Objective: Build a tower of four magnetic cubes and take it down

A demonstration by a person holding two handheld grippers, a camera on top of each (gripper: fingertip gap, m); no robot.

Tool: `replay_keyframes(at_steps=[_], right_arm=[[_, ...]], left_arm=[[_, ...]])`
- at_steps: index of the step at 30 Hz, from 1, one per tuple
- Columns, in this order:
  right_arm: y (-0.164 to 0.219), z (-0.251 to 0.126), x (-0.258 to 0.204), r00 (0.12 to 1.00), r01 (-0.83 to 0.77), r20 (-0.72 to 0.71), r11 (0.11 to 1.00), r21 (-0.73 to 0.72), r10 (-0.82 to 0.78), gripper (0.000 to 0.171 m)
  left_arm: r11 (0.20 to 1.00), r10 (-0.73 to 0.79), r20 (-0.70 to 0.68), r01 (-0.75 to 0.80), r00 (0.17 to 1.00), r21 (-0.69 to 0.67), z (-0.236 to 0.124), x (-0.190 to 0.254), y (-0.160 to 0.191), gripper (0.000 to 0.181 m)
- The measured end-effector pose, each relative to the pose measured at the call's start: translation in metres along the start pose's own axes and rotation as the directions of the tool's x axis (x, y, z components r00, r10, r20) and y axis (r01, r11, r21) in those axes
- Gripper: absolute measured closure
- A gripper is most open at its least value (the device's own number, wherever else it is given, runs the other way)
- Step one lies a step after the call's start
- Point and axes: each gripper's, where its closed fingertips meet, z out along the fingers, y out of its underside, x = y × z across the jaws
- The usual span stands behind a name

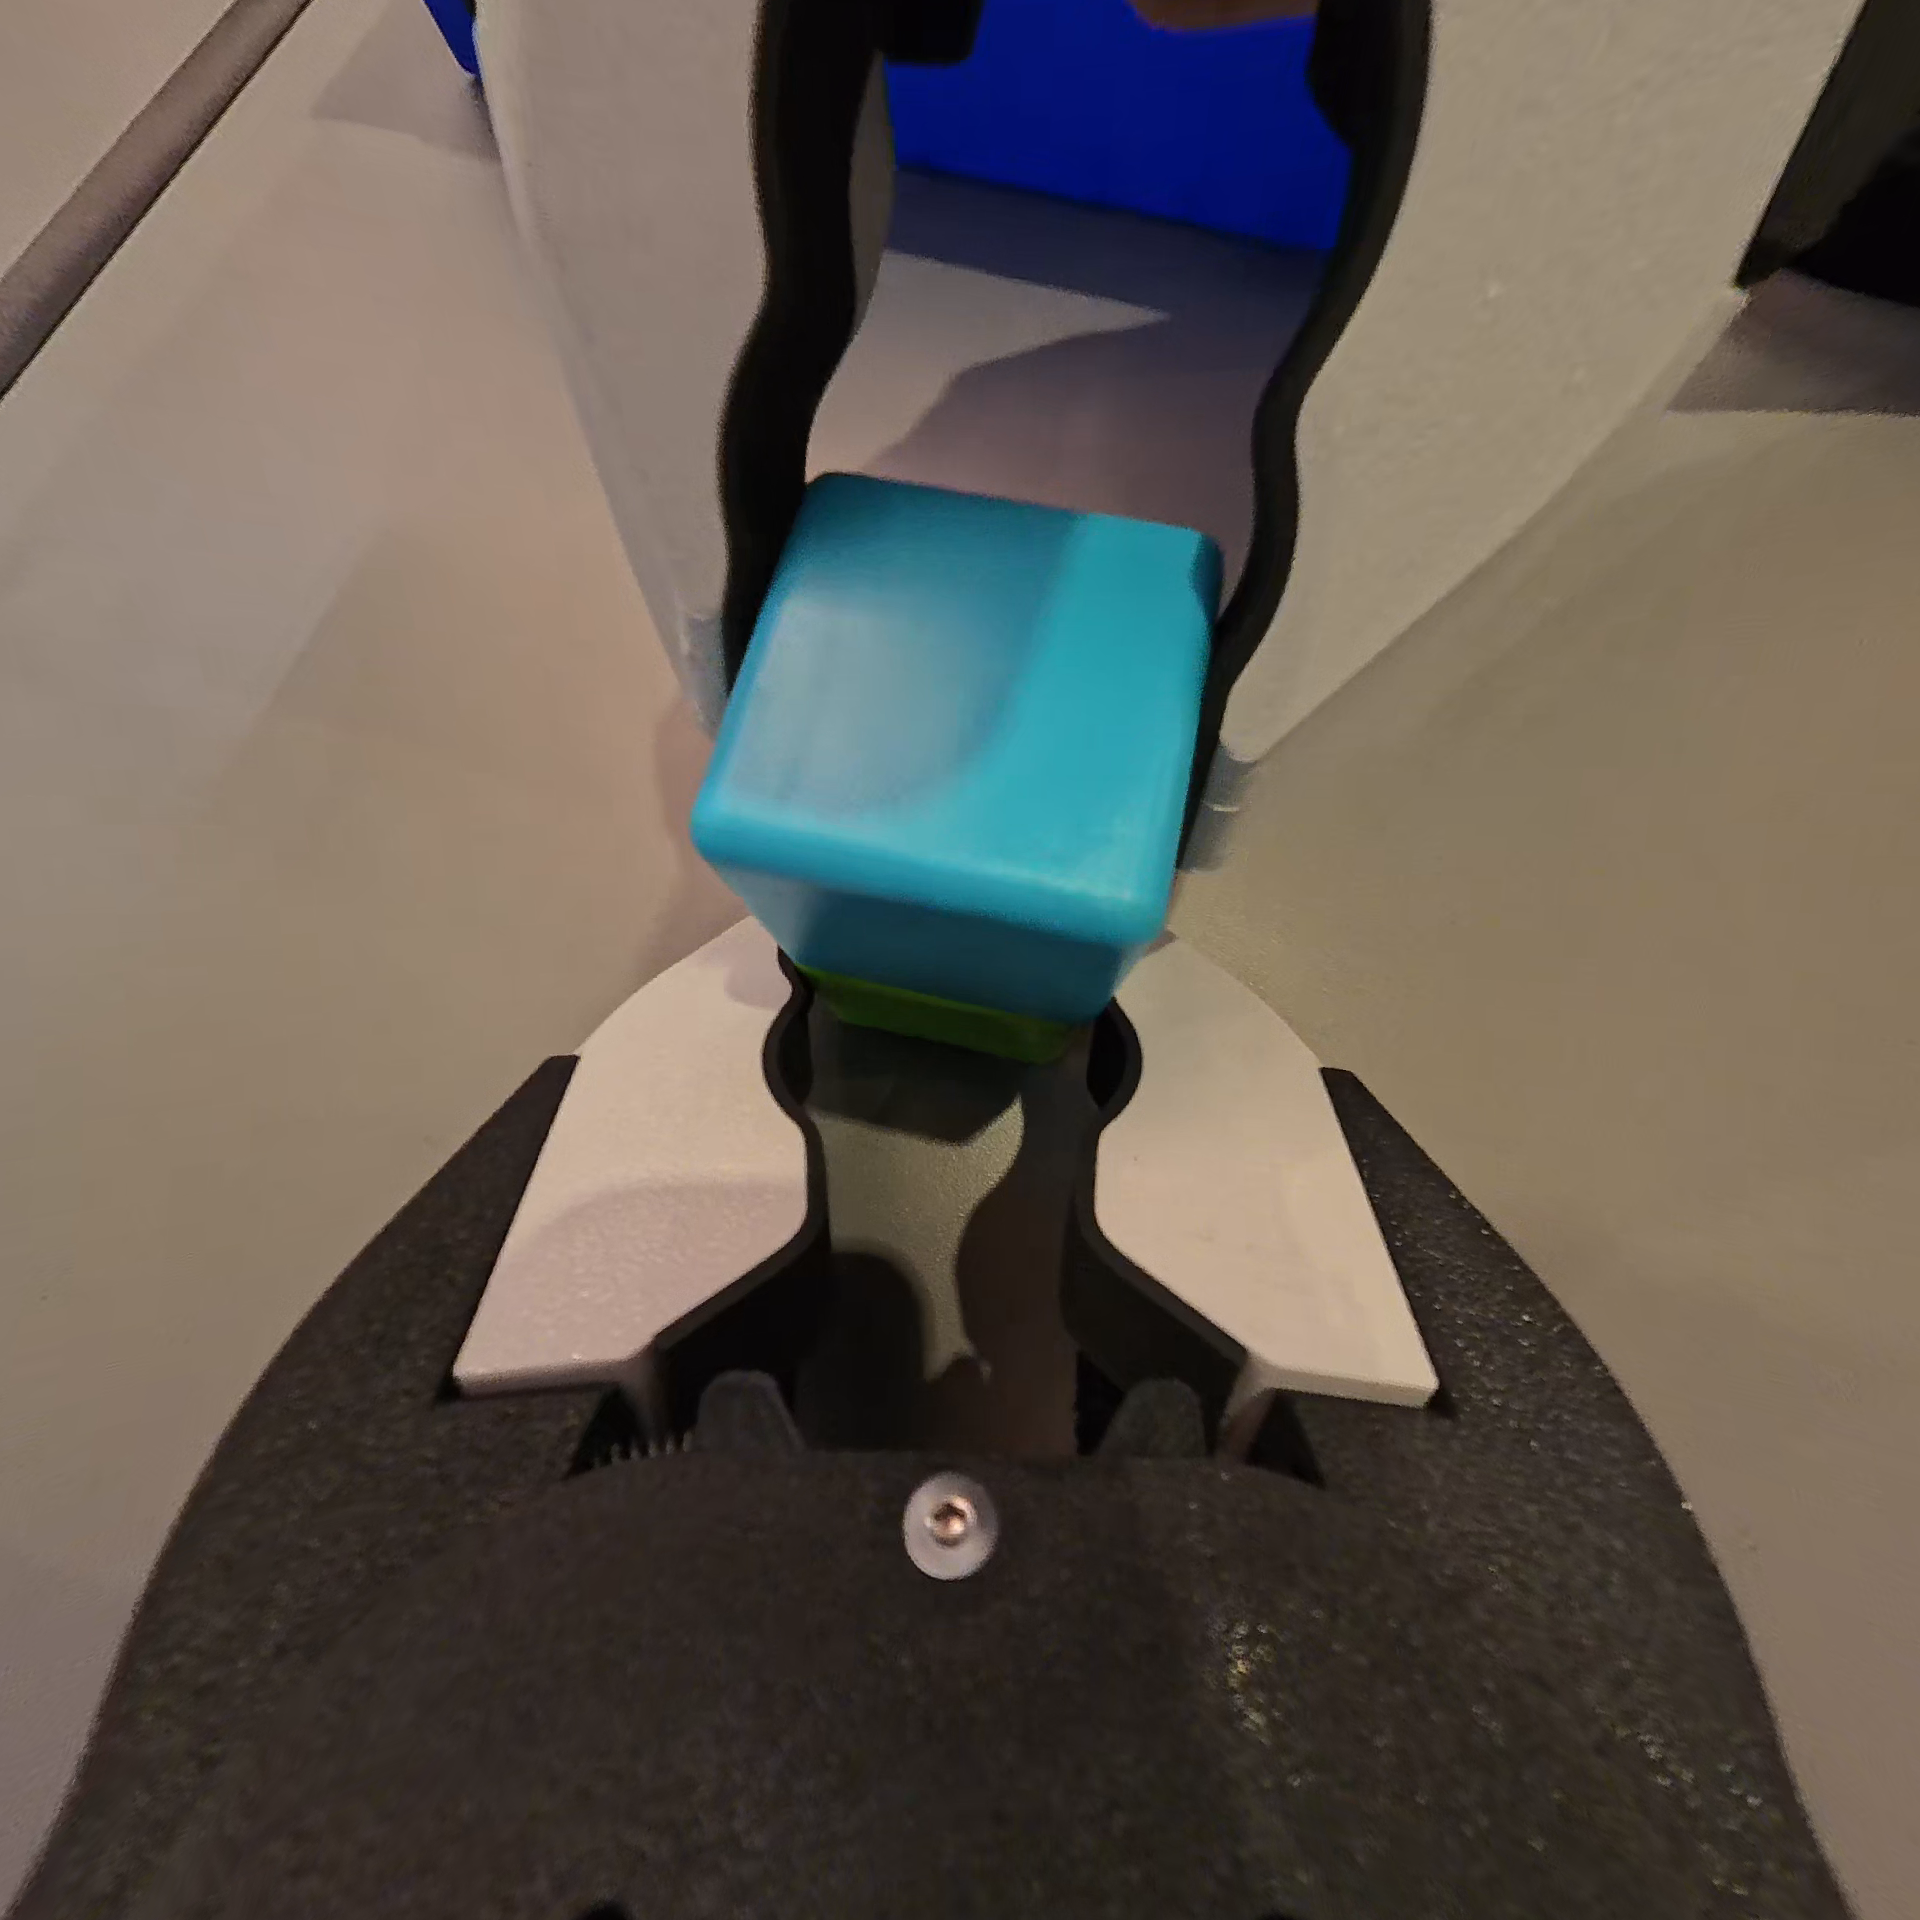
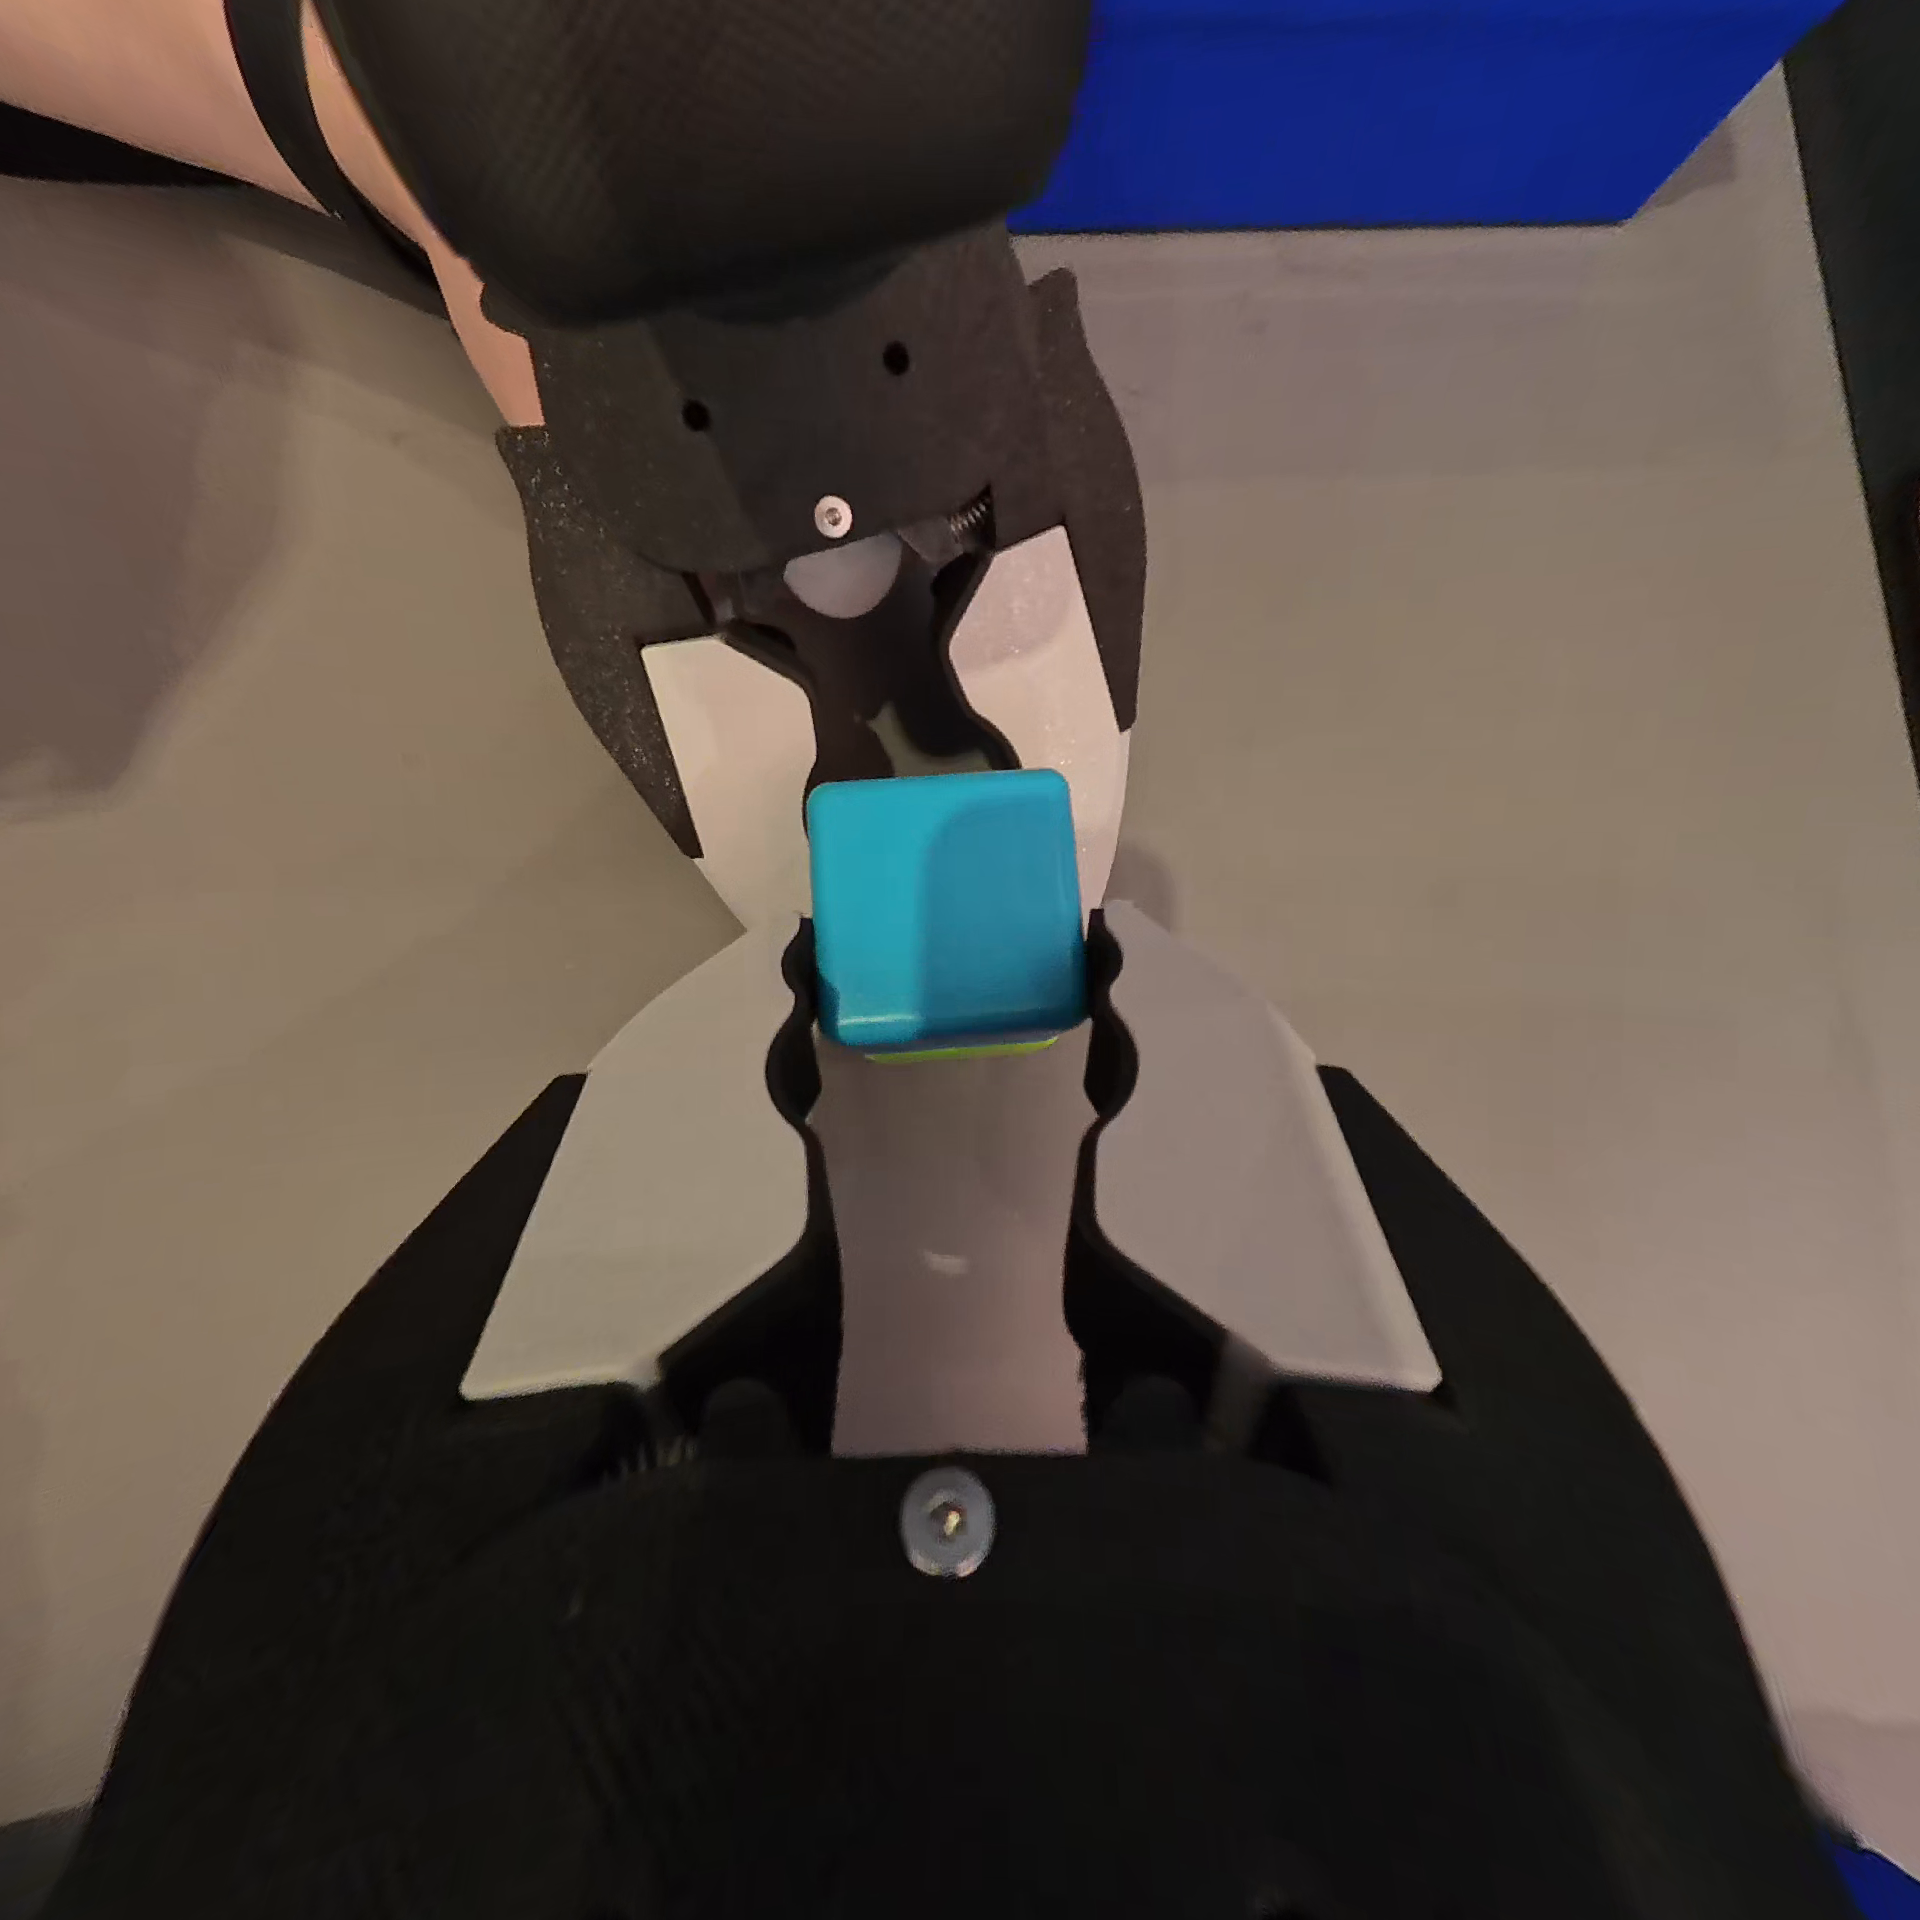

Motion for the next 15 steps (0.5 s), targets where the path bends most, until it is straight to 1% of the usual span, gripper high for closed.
replay_keyframes(at_steps=[3,6,8,10,13,15], right_arm=[[0.0,-0.002,-0.001,0.999,-0.037,0.024,0.999,0.005,0.037,0.121],[-0.005,-0.008,-0.003,0.996,-0.074,0.06,0.996,0.043,0.072,0.121],[-0.015,-0.018,-0.005,0.994,-0.083,0.08,0.991,0.104,0.074,0.121],[-0.016,-0.029,-0.002,0.997,-0.071,0.047,0.992,0.108,0.066,0.121],[-0.016,-0.058,0.005,0.999,-0.031,-0.028,0.992,0.122,0.035,0.121],[-0.018,-0.096,0.009,0.996,-0.008,-0.085,0.985,0.174,0.023,0.121]], left_arm=[[1.0,0.011,0.006,-0.011,1.0,0.0,0.0,0.0,0.0,0.131],[0.999,0.038,0.031,-0.038,0.999,0.002,0.0,0.0,-0.001,0.131],[1.0,-0.006,0.01,0.007,1.0,-0.007,0.001,0.0,0.0,0.131],[1.0,-0.016,-0.002,0.016,1.0,-0.002,0.0,-0.001,0.0,0.131],[1.0,0.001,0.01,-0.001,1.0,-0.003,0.0,-0.001,0.001,0.131],[1.0,-0.001,0.01,0.001,1.0,-0.003,0.0,-0.002,0.001,0.131]])
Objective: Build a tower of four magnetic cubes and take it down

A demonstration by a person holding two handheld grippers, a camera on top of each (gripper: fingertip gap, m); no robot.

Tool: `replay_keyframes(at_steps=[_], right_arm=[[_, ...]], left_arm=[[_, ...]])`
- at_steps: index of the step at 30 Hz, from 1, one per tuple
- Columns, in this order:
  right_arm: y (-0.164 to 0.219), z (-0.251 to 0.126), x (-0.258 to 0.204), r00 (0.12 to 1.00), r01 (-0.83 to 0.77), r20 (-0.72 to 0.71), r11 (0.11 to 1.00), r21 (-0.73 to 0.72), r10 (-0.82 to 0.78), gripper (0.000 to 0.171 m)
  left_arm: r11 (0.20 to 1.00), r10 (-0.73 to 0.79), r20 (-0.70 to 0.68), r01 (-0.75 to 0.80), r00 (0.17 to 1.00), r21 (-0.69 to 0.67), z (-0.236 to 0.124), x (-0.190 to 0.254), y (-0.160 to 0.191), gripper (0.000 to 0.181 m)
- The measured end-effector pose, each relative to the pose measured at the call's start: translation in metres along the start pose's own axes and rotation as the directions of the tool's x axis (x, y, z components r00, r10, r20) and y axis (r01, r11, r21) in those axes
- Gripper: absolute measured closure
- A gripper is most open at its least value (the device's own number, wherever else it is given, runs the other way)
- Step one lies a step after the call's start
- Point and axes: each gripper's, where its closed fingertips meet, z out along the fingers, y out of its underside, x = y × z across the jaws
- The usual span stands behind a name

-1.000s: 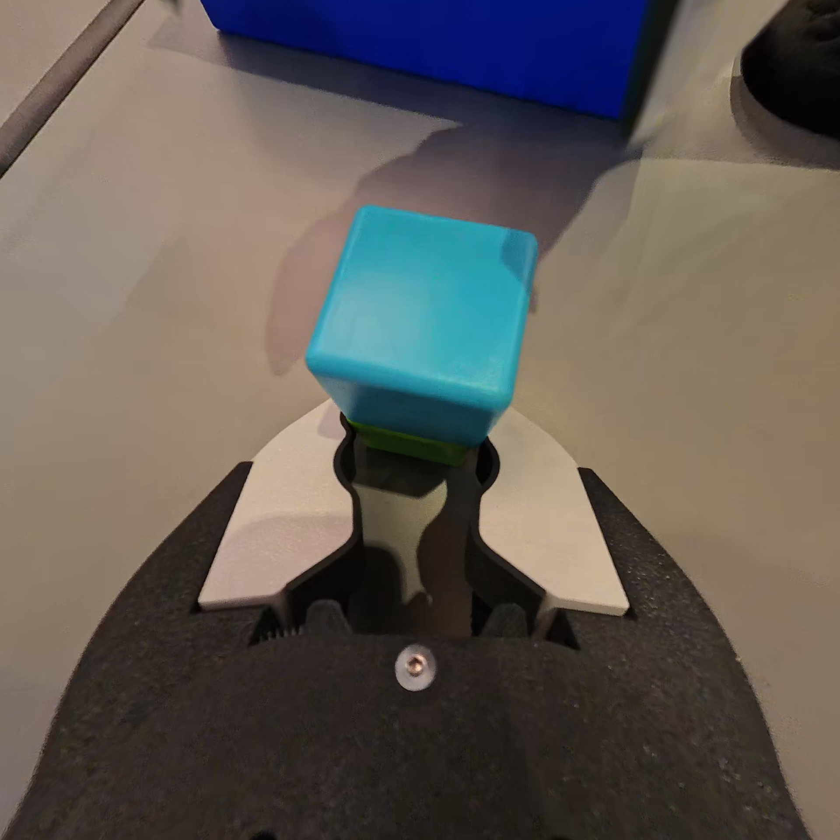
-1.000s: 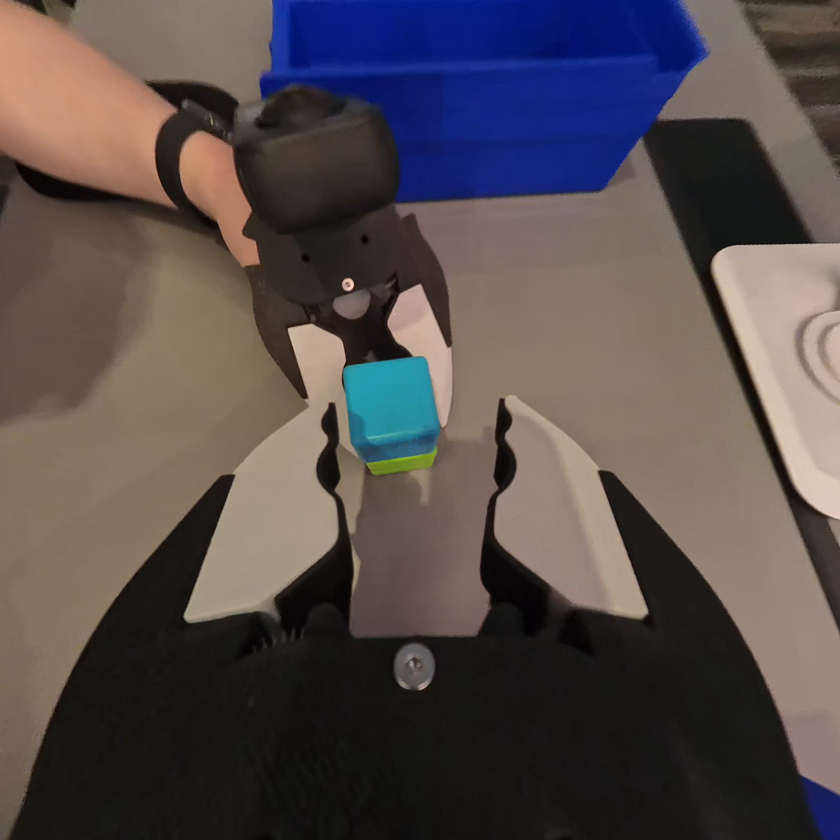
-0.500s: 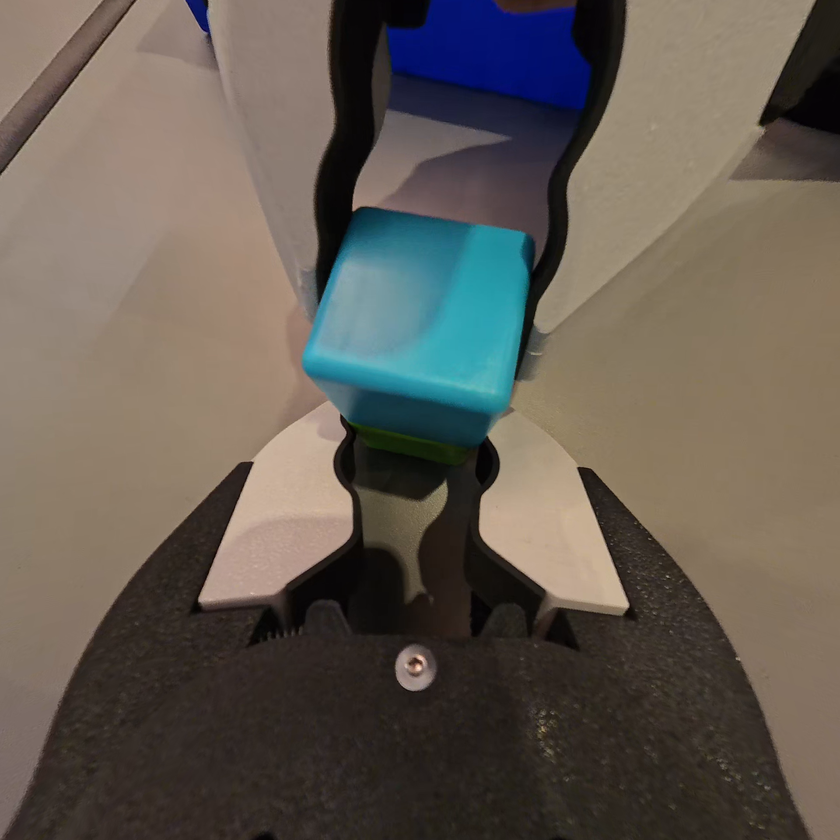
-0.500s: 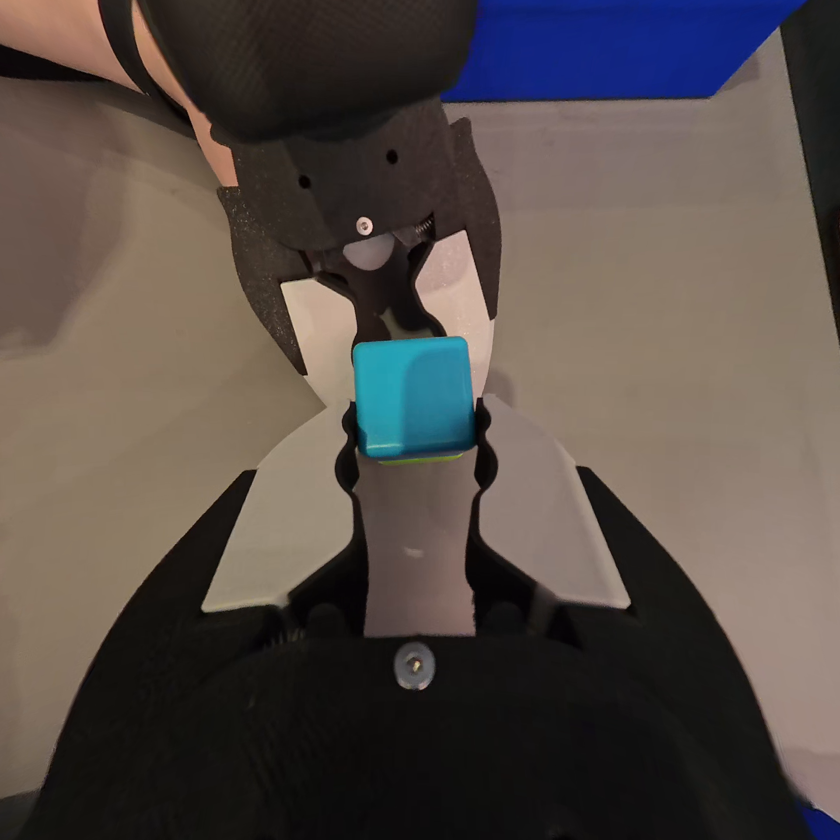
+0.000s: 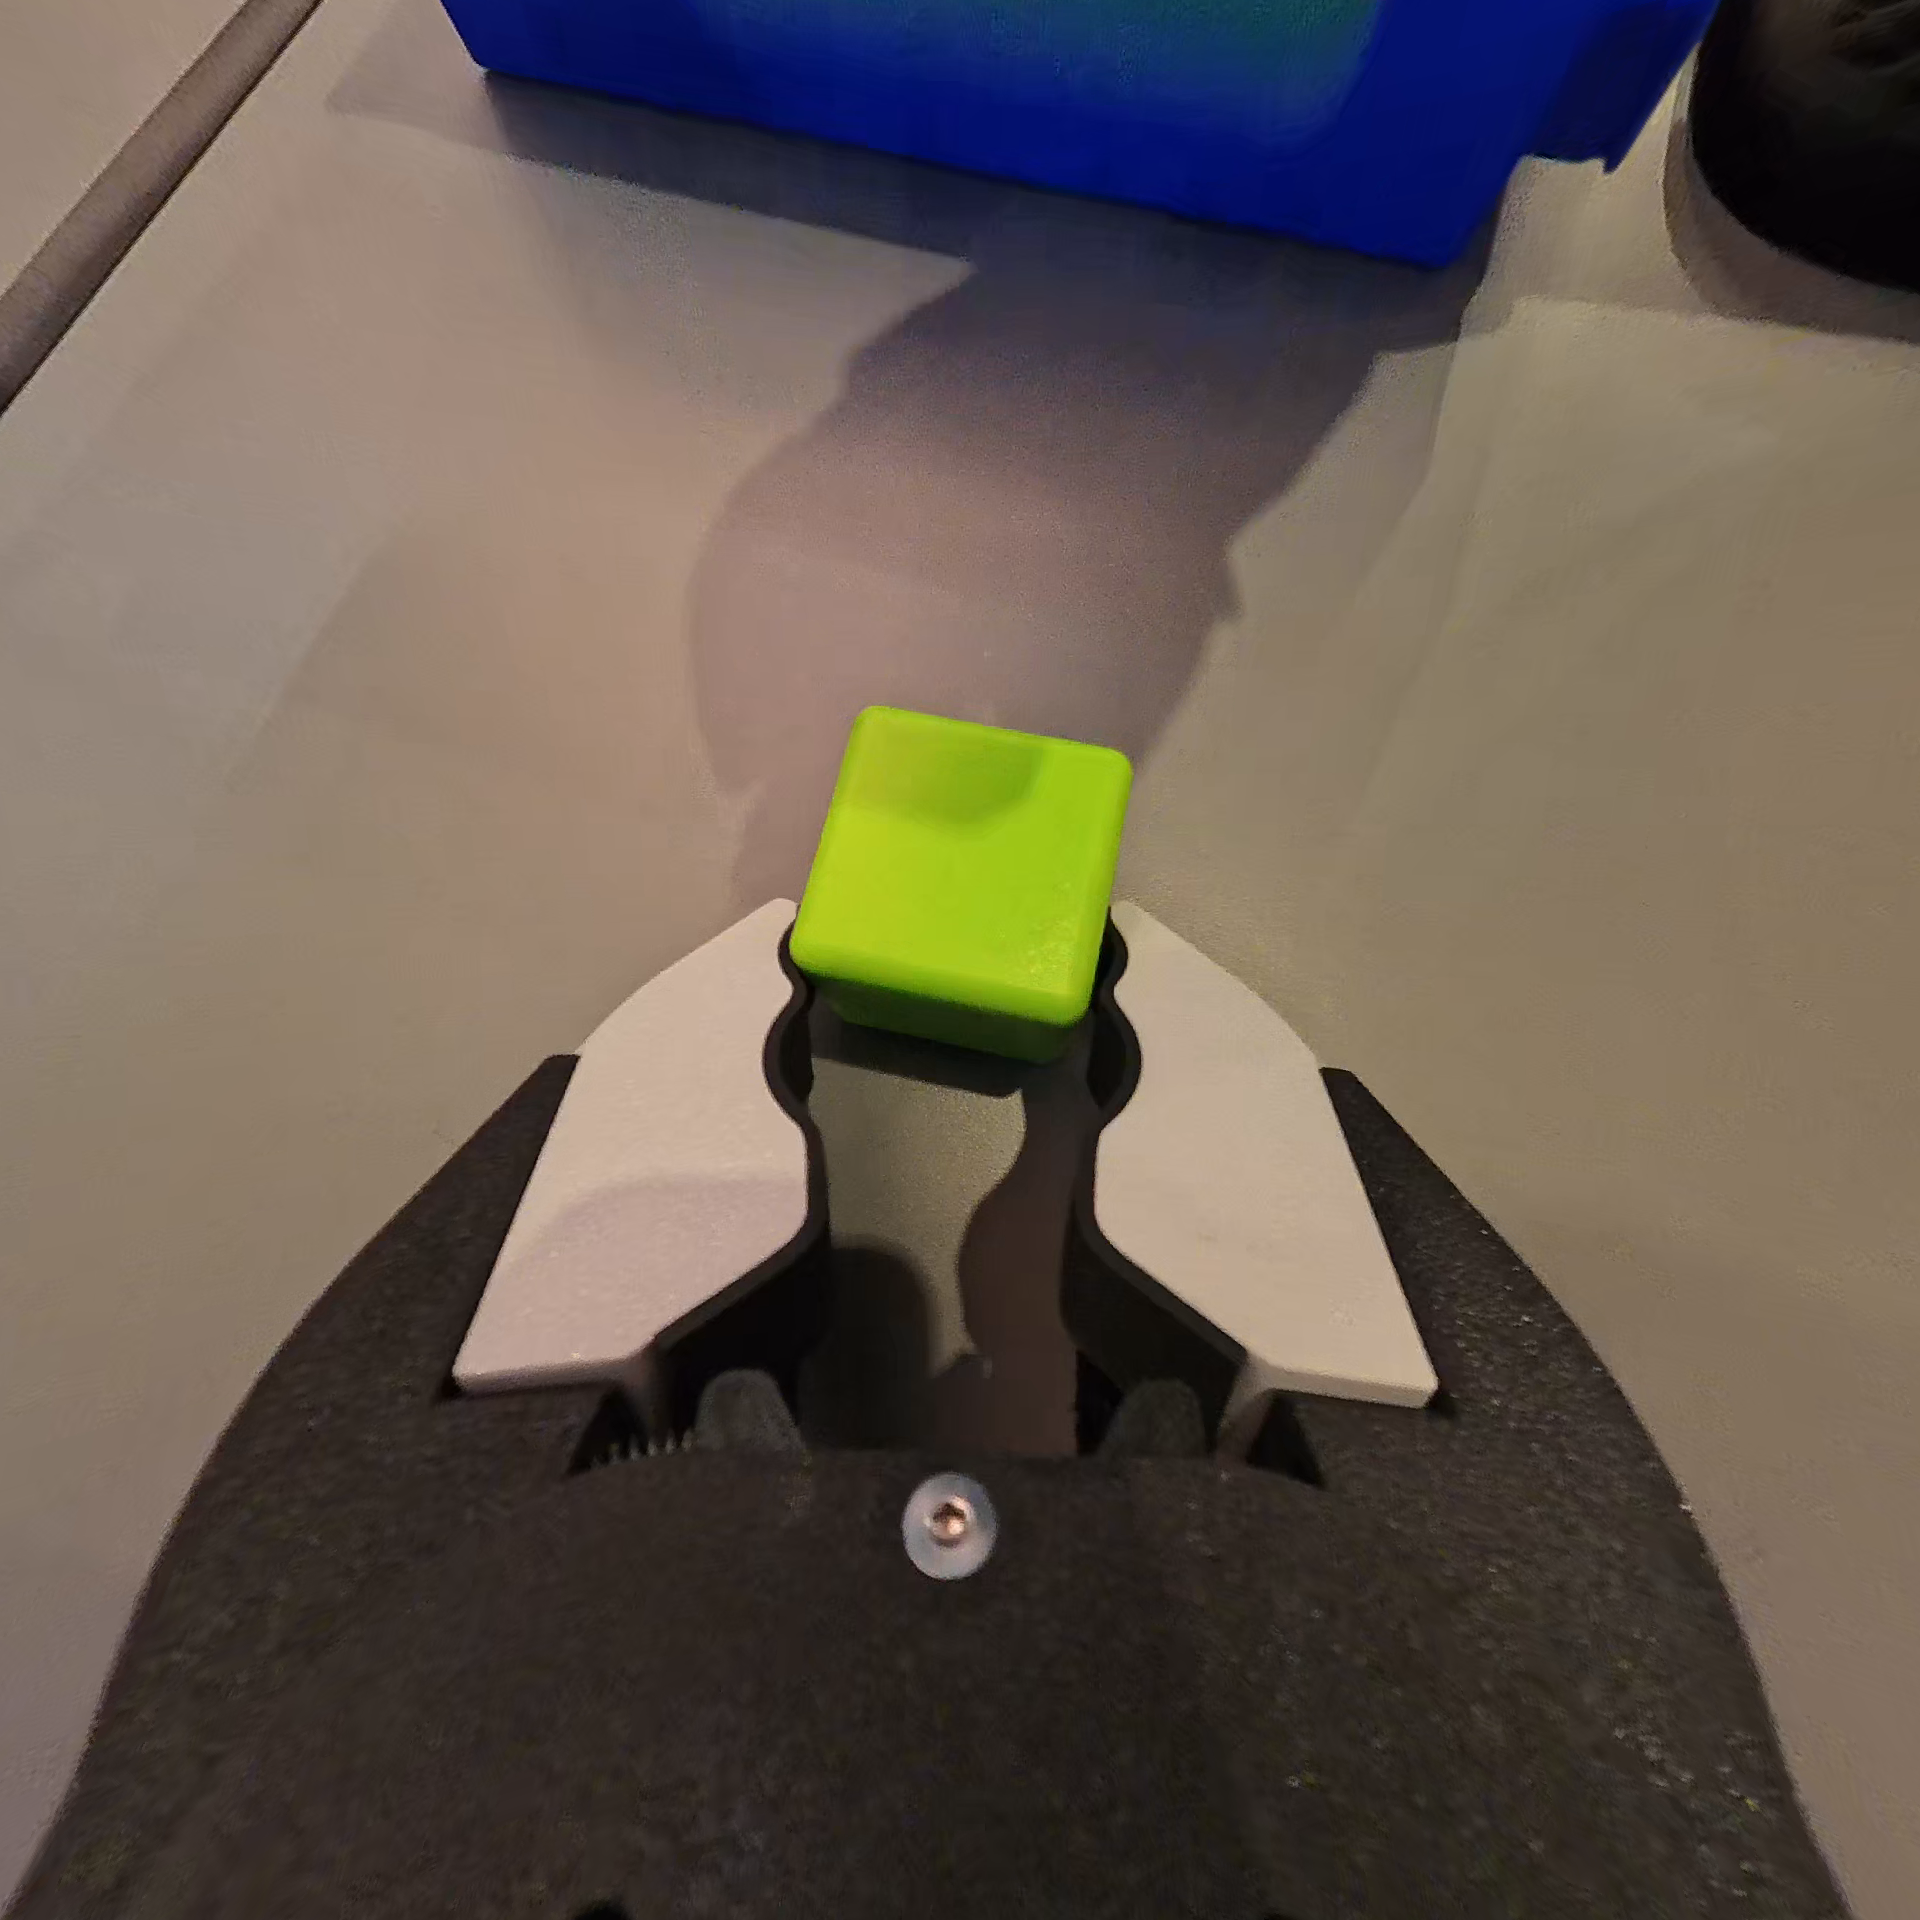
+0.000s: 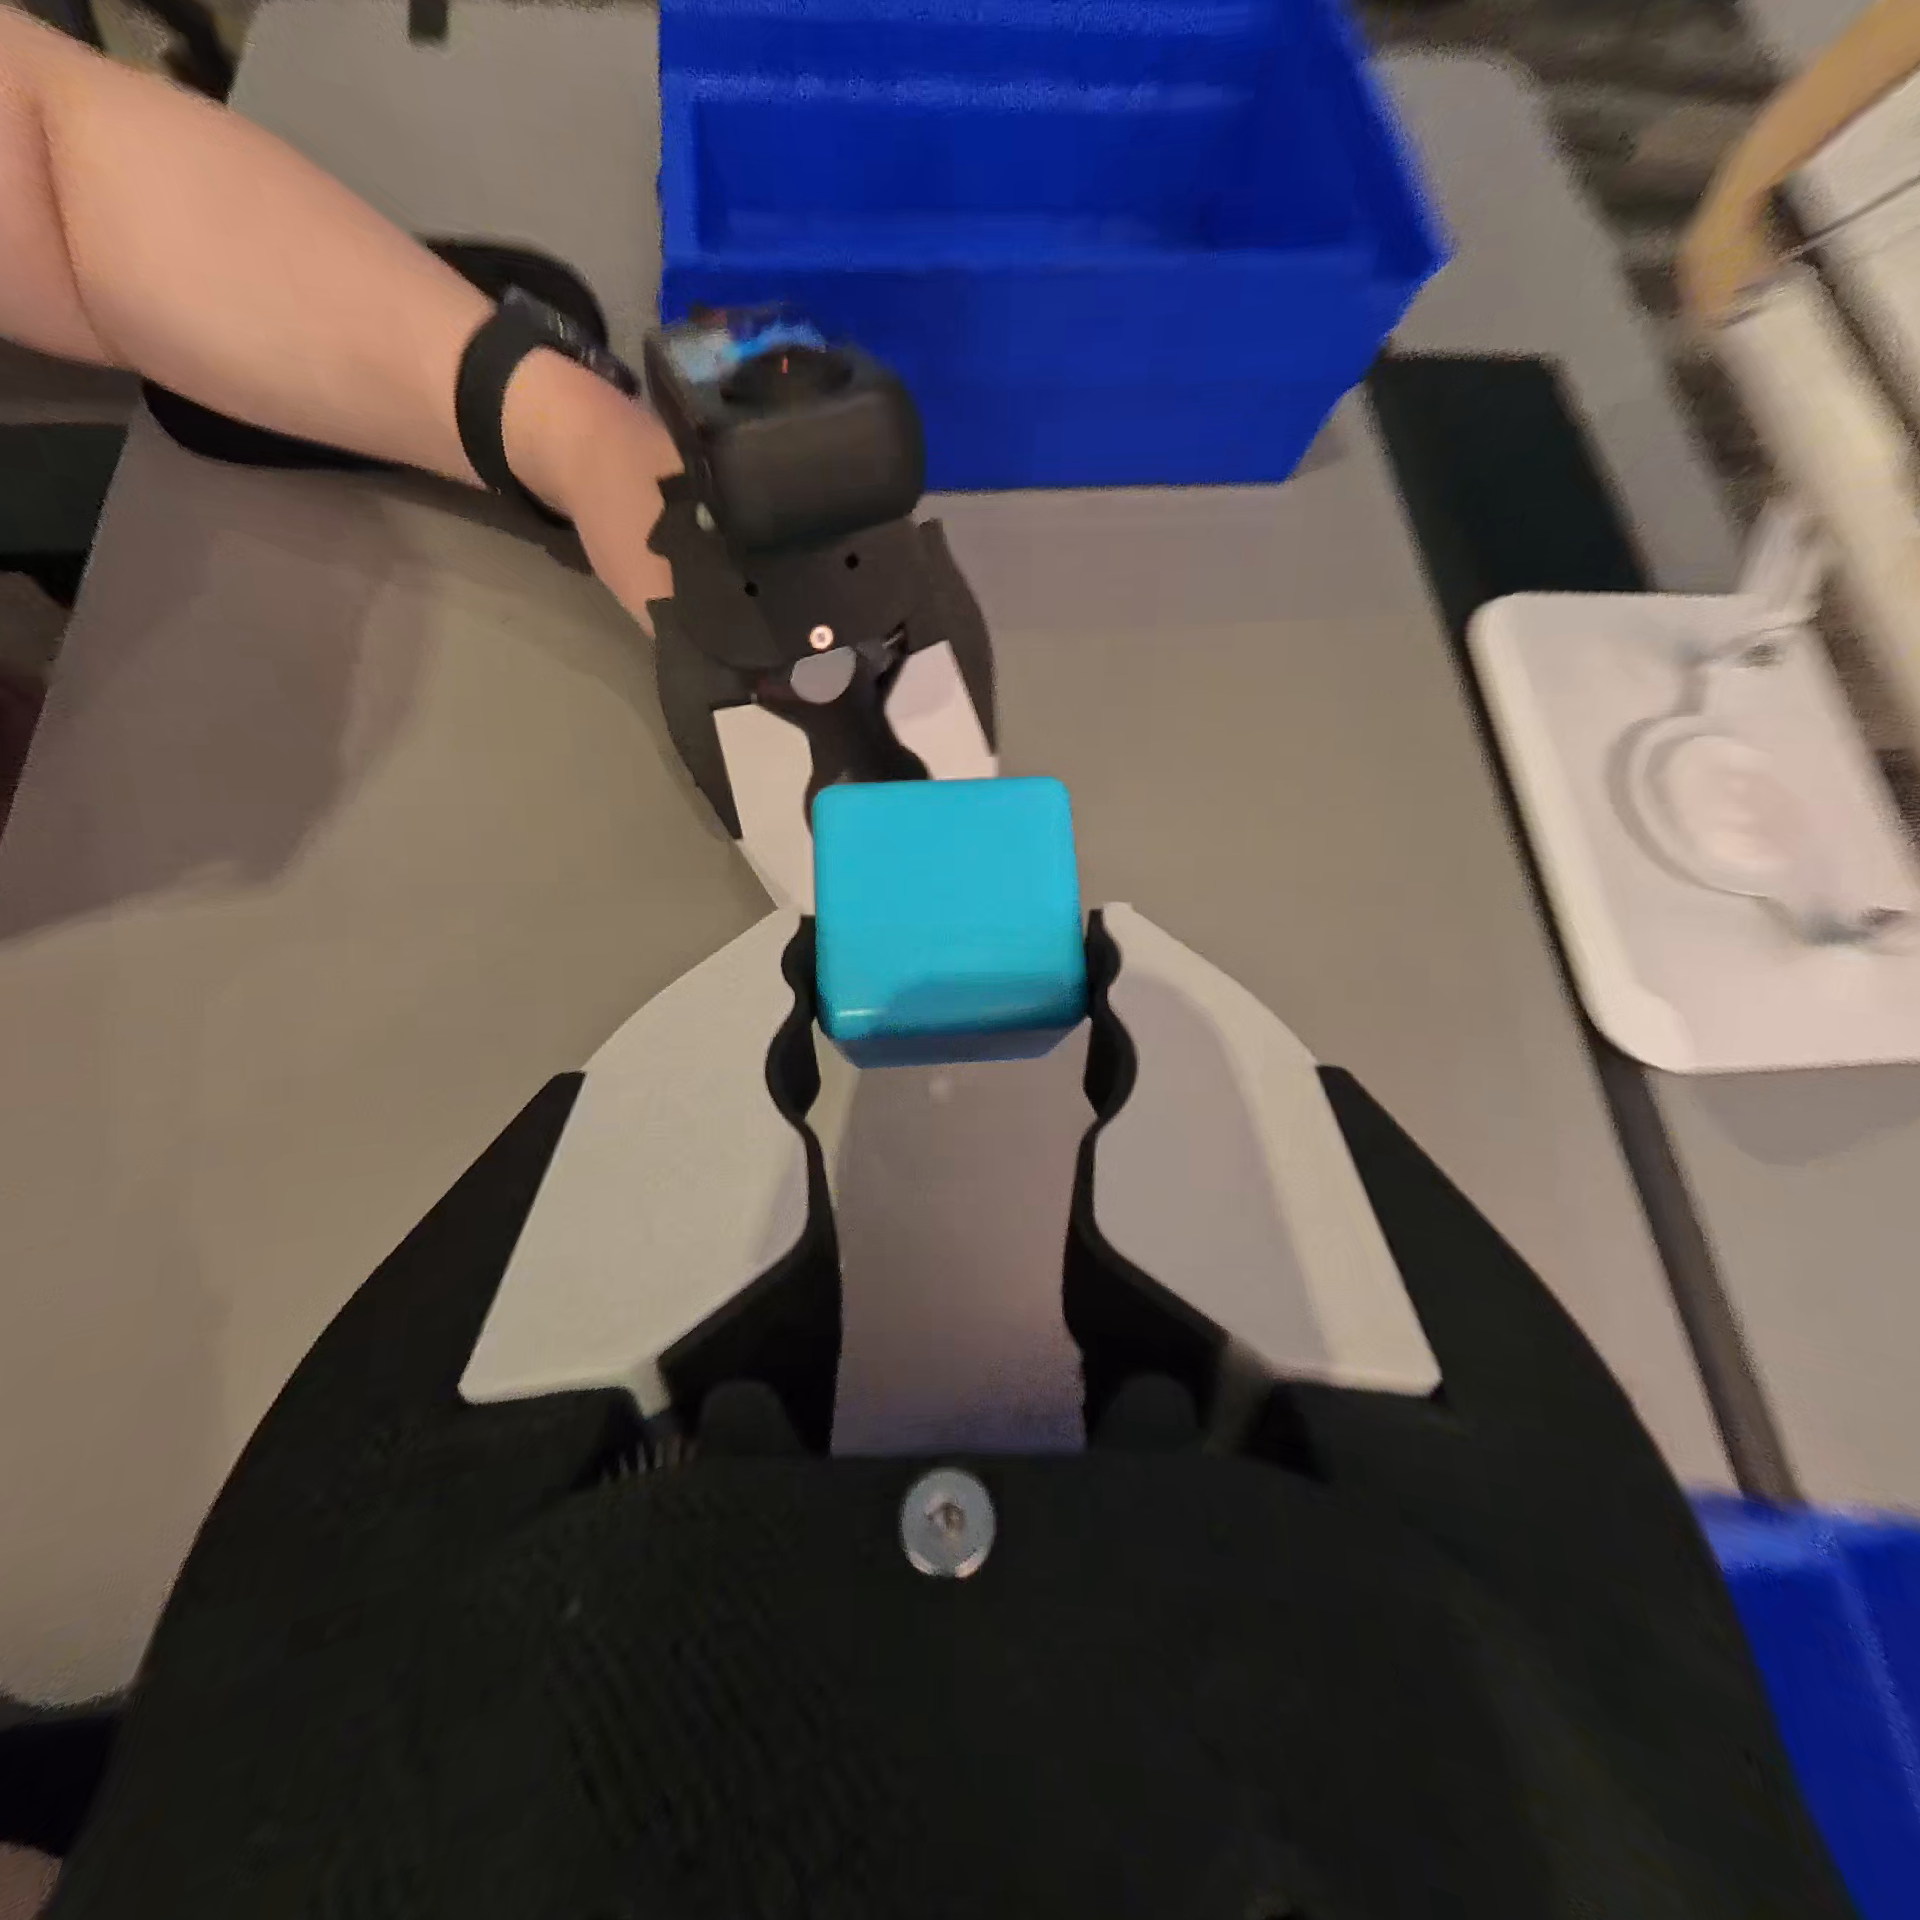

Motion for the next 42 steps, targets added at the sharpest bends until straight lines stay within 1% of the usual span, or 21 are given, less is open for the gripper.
replay_keyframes(at_steps=[2,3,5,7,9,10,15,18,20,21,23,25,28,30,32,34,35,37,39,41,42], right_arm=[[-0.001,-0.048,0.009,0.997,-0.013,-0.071,0.997,0.074,0.018,0.121],[0.007,-0.072,0.016,0.992,-0.031,-0.12,0.995,0.096,0.043,0.121],[0.039,-0.109,0.026,0.977,-0.085,-0.189,0.992,0.094,0.101,0.121],[0.083,-0.124,0.028,0.966,-0.165,-0.199,0.986,0.028,0.167,0.121],[0.124,-0.123,0.027,0.963,-0.204,-0.2,0.975,-0.091,0.183,0.121],[0.137,-0.117,0.024,0.968,-0.206,-0.174,0.97,-0.132,0.182,0.121],[0.169,-0.078,0.008,0.976,-0.214,-0.009,0.939,-0.27,0.22,0.12],[0.194,-0.068,0.001,0.947,-0.292,0.007,0.871,-0.395,0.32,0.12],[0.2,-0.065,-0.003,0.92,-0.352,0.011,0.836,-0.42,0.392,0.12],[0.201,-0.065,-0.005,0.911,-0.37,0.012,0.829,-0.42,0.412,0.115],[0.202,-0.069,-0.001,0.909,-0.387,-0.023,0.825,-0.413,0.415,0.111],[0.197,-0.08,0.005,0.912,-0.4,-0.071,0.835,-0.378,0.405,0.113],[0.175,-0.106,0.02,0.916,-0.395,-0.184,0.881,-0.261,0.357,0.113],[0.147,-0.124,0.03,0.905,-0.385,-0.256,0.91,-0.153,0.34,0.115],[0.106,-0.134,0.038,0.888,-0.377,-0.285,0.926,-0.005,0.36,0.117],[0.061,-0.132,0.04,0.875,-0.4,-0.231,0.905,0.146,0.425,0.117],[0.043,-0.127,0.037,0.867,-0.434,-0.18,0.882,0.182,0.464,0.119],[0.015,-0.107,0.029,0.836,-0.524,-0.061,0.827,0.204,0.545,0.119],[-0.011,-0.082,0.02,0.809,-0.583,0.063,0.784,0.212,0.585,0.114],[-0.025,-0.053,0.013,0.794,-0.608,0.136,0.771,0.188,0.593,0.11],[-0.024,-0.038,0.009,0.793,-0.609,0.151,0.779,0.148,0.591,0.107]], left_arm=[[1.0,-0.001,0.0,0.001,1.0,0.0,0.0,0.0,0.0,0.131],[1.0,0.0,0.0,0.0,1.0,0.0,0.0,0.0,0.0,0.131],[1.0,-0.001,0.0,0.001,1.0,0.0,0.0,0.0,0.0,0.131],[1.0,-0.001,-0.001,0.001,1.0,0.0,0.0,0.0,0.0,0.131],[1.0,-0.002,-0.002,0.002,1.0,-0.001,0.0,0.0,0.0,0.131],[1.0,-0.003,-0.002,0.003,1.0,-0.001,0.0,0.0,0.0,0.131],[1.0,-0.003,-0.005,0.003,1.0,-0.001,0.0,0.002,0.0,0.131],[1.0,-0.001,-0.005,0.001,1.0,-0.001,0.0,0.003,0.0,0.131],[1.0,-0.001,-0.003,0.001,1.0,-0.001,0.0,0.003,0.0,0.131],[1.0,-0.001,-0.003,0.001,1.0,-0.001,0.0,0.003,0.0,0.131],[1.0,-0.003,0.0,0.003,1.0,-0.002,0.0,0.003,0.0,0.131],[1.0,-0.006,0.01,0.006,1.0,-0.004,0.0,0.002,0.0,0.131],[1.0,0.016,0.036,-0.017,0.999,0.022,-0.004,0.001,-0.008,0.131],[0.996,0.033,0.071,-0.039,0.997,0.081,-0.015,0.0,-0.026,0.131],[0.984,0.043,0.123,-0.063,0.991,0.164,-0.03,-0.004,-0.052,0.131],[0.965,0.039,0.18,-0.083,0.983,0.248,-0.047,-0.008,-0.078,0.131],[0.954,0.032,0.204,-0.091,0.978,0.287,-0.056,-0.009,-0.089,0.131],[0.931,0.032,0.25,-0.12,0.968,0.346,-0.07,-0.008,-0.105,0.131],[0.921,0.038,0.306,-0.152,0.951,0.358,-0.078,-0.009,-0.111,0.131],[0.921,0.056,0.349,-0.184,0.935,0.344,-0.081,-0.008,-0.113,0.131],[0.919,0.069,0.361,-0.2,0.93,0.34,-0.082,-0.007,-0.114,0.131]])
